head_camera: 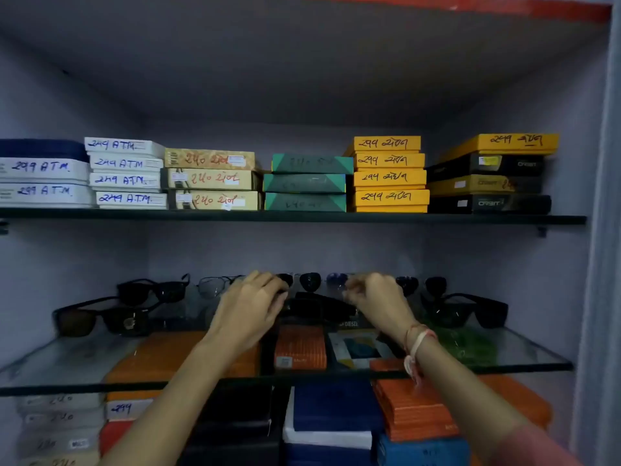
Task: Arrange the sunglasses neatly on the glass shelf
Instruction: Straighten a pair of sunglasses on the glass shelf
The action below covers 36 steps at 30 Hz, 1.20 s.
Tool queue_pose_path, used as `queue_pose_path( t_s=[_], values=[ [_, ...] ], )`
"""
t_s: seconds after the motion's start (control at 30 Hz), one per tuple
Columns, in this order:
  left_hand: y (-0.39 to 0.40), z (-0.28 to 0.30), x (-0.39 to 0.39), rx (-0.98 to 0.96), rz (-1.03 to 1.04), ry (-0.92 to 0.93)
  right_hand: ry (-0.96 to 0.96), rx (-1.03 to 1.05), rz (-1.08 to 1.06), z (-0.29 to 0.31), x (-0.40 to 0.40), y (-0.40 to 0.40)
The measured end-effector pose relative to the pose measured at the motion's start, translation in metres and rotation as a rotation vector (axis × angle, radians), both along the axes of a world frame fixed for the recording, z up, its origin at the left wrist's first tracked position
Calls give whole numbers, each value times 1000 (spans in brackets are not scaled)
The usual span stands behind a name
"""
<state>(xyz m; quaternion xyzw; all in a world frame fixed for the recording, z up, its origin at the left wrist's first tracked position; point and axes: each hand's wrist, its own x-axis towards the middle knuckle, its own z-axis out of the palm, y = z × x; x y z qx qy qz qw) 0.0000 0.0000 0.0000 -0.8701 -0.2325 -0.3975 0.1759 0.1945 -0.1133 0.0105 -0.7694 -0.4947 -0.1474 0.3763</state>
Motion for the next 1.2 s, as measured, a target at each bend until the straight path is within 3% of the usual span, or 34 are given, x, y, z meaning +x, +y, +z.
queue_pose_path(
  t_s=[0.1,0.2,0.4,0.57,0.8,1.1,1.2],
  values=[
    [10,2,17,-161,77,214,95,-352,31,0,15,19],
    [16,4,28,-264,121,403,142,-520,54,0,24,32],
    [40,9,31,-378,72,397,346,-292,144,2,42,41],
    [45,30,38,-468,-66,2,216,-46,185,20,42,30],
    [44,50,54,-814,-233,-35,187,77,290,37,45,7],
    [21,61,69,-646,-201,17,376,-16,250,45,64,-14],
    [14,61,76,-587,-186,34,350,-4,150,48,71,-18]
  ],
)
